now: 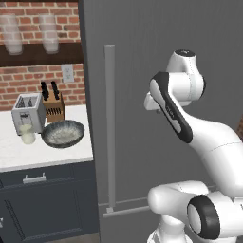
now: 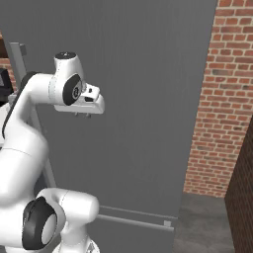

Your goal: Grab a lemon wedge from the fridge and one ice cube from the ice bowl, and put them in the glass of lemonade.

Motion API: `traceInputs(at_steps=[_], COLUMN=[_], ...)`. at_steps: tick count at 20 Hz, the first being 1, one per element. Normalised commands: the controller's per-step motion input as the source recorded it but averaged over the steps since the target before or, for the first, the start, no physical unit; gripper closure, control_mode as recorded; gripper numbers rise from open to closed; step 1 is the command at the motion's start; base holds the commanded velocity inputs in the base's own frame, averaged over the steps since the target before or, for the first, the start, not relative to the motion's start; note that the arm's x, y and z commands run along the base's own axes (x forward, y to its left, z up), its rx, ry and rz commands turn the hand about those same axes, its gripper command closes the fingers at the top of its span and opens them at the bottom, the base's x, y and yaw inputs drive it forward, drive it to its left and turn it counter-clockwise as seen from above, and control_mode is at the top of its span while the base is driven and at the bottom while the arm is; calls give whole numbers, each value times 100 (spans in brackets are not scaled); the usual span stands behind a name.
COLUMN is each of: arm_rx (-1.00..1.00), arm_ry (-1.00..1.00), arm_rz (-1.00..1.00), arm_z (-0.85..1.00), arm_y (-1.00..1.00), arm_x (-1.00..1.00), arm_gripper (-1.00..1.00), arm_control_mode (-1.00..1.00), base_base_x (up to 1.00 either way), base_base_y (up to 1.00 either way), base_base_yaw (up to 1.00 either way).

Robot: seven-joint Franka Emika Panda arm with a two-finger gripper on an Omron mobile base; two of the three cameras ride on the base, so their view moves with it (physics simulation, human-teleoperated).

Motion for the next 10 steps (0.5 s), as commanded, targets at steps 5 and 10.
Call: traceInputs(at_steps=[5,10], arm_rx=[7,7], arm_ry=[0,-1], arm_rz=[0,0], arm_z=[-3,0], arm_y=[-8,-4], arm_x=[-69,-97], arm_gripper=[-100,-100], arm_control_mode=[-100,-100], base_base_x=[0,0], base_base_y=[0,0], base_base_yaw=[0,0])
